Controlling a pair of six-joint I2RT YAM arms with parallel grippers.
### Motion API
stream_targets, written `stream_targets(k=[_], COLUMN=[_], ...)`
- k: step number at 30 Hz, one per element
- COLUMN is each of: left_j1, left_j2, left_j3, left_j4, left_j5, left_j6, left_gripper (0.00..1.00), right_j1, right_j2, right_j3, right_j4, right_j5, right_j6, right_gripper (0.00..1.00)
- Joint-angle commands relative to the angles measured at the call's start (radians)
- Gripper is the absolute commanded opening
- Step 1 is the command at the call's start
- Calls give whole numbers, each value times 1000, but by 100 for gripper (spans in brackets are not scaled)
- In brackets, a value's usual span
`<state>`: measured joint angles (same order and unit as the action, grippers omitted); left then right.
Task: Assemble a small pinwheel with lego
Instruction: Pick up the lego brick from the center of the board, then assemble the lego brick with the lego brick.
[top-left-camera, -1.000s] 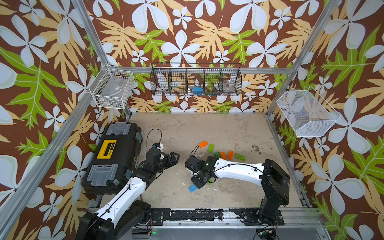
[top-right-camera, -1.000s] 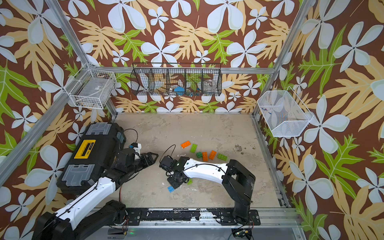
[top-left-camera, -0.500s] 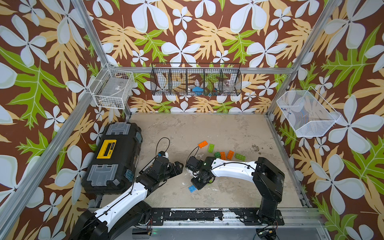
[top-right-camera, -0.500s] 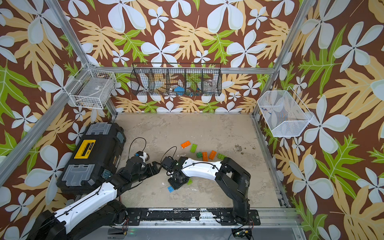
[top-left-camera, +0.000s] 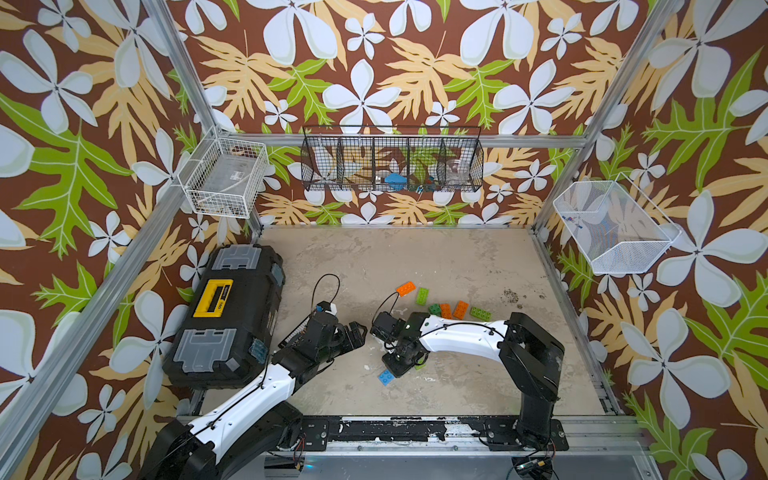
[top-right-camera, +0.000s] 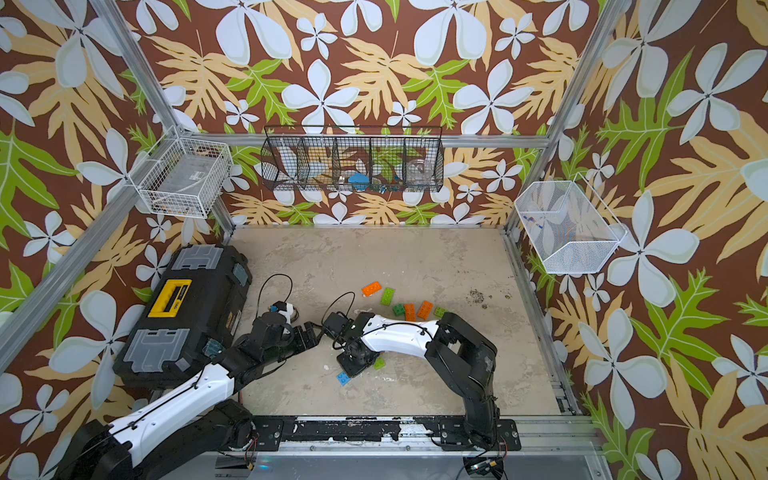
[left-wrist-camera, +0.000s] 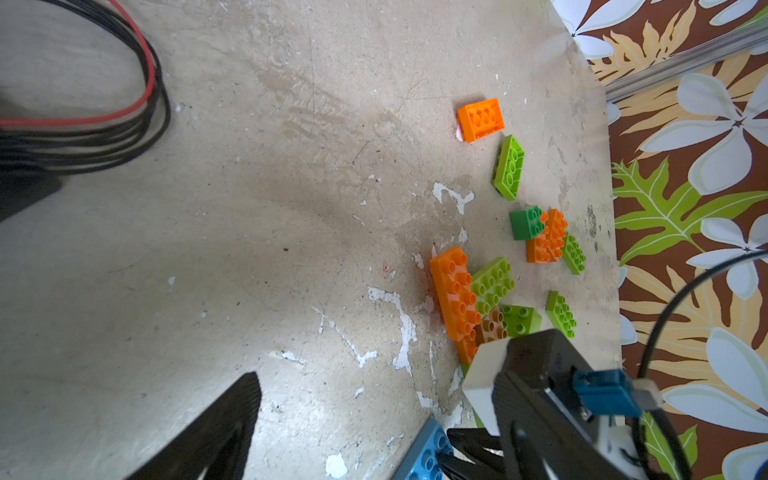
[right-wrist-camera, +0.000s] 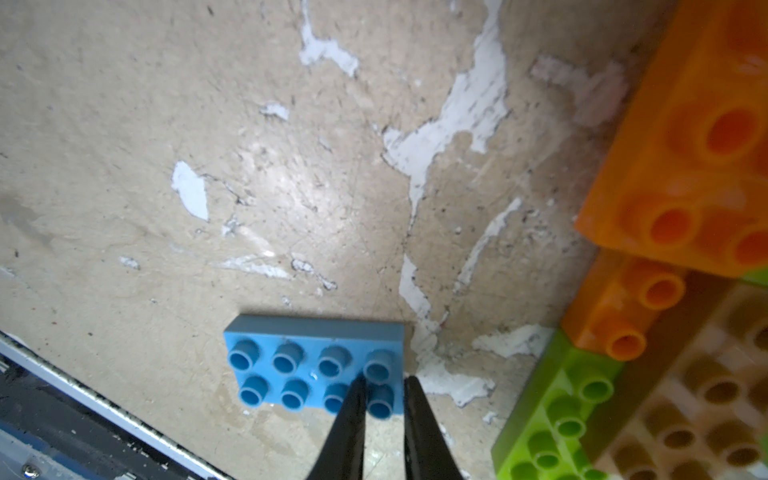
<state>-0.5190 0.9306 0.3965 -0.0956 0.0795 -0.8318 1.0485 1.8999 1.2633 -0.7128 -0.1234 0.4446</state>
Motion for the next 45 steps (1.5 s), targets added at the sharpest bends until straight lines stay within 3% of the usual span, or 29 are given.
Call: stream_targets(k=[1, 9, 19, 24, 29, 37, 45], left_j1=[-1, 0, -4, -105, -190, -194, -194], left_j2=[1, -10, -2, -9, 22, 25, 24], left_j3=[5, 0, -6, -24, -29, -23, -25], left_j4=[5, 0, 6, 8, 21, 32, 26], left_j5=[-4, -15, 11, -51, -95, -106, -112], left_j6=[11, 7, 1, -26, -53, -50, -48], left_gripper=[90, 90, 89, 89, 89, 89, 89], right_j1=[-1, -1, -35, -119, -134, -134, -134], right_j2=[10, 15, -78, -107, -93, -69, -22], right_j3=[5, 12, 52, 31, 31, 51, 88], right_j4=[-32, -71, -88, -101, -99, -71, -82], right_j5=[21, 61, 58, 90, 78, 33, 70], right_j6=[13, 8, 30, 39, 31, 36, 22], right_gripper=[18, 10, 10, 10, 10, 10, 10])
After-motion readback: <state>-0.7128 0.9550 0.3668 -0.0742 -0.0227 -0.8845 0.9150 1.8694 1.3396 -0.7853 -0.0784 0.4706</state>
